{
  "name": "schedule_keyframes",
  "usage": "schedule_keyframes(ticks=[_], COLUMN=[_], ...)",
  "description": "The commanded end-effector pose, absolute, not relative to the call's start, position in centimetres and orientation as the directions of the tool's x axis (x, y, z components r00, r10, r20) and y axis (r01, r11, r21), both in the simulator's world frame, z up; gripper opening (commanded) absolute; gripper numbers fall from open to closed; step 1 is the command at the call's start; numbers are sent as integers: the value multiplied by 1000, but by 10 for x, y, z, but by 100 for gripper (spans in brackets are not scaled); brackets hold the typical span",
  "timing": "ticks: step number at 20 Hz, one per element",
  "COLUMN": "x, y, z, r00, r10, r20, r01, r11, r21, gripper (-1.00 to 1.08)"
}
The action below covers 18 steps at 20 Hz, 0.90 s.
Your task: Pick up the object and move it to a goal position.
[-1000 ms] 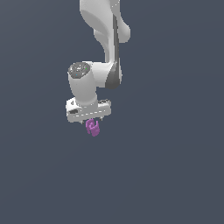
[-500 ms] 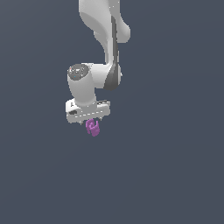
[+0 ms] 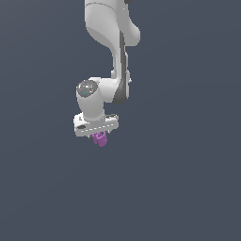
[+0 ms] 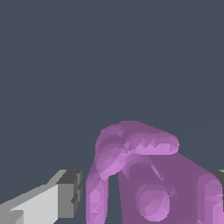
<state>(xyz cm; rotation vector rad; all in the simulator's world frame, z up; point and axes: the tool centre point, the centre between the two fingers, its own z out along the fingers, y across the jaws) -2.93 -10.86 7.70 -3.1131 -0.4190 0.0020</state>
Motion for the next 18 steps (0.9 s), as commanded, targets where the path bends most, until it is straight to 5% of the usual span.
schedule_keyframes(ticks=[1,3,4,18], x=[-29,-28,-28,-26], y=[-109,-109,-109,-109], z=[71,70,70,76], r00=[964,964,964,964], r10=[265,265,265,264], r20=[0,0,0,1], r01=[265,265,265,264], r11=[-964,-964,-964,-964], r21=[0,0,0,1], gripper=[100,100,-100,-100])
